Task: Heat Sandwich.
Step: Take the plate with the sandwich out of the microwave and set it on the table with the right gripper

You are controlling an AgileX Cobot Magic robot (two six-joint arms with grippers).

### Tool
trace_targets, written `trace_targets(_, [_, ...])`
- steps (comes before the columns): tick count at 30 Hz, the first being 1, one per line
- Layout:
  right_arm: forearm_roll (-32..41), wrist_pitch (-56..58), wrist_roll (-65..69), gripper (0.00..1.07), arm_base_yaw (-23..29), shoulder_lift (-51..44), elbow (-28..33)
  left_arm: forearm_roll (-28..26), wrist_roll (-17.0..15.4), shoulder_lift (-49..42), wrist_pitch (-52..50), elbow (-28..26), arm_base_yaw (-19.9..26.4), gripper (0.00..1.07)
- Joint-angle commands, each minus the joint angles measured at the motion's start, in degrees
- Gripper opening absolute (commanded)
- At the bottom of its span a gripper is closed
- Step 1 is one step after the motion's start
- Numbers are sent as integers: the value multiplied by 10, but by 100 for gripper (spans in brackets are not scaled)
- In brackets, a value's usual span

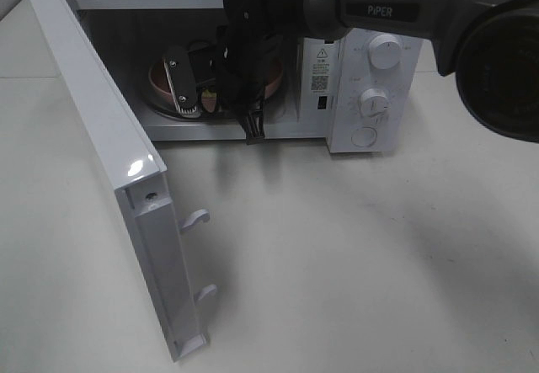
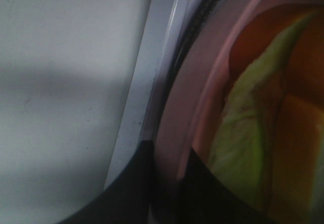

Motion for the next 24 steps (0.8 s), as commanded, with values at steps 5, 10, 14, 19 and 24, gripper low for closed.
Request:
trace_targets(5, [49,57,-73,0,-1,-24,6,2,-1,-14,-1,2,2,101])
trace_targets(10, [53,38,-88,0,-1,-44,32,2,-1,-14,-1,2,2,101])
trace_targets(14, [51,28,-104,0,-1,-58,60,2,-1,-14,-1,2,2,101])
trace_targets(19, [53,14,-119,0,-1,-75,88,2,-1,-14,-1,2,2,101])
trace_targets(24, [53,-19,-143,0,0,-104,135,2,-1,-14,-1,2,2,101])
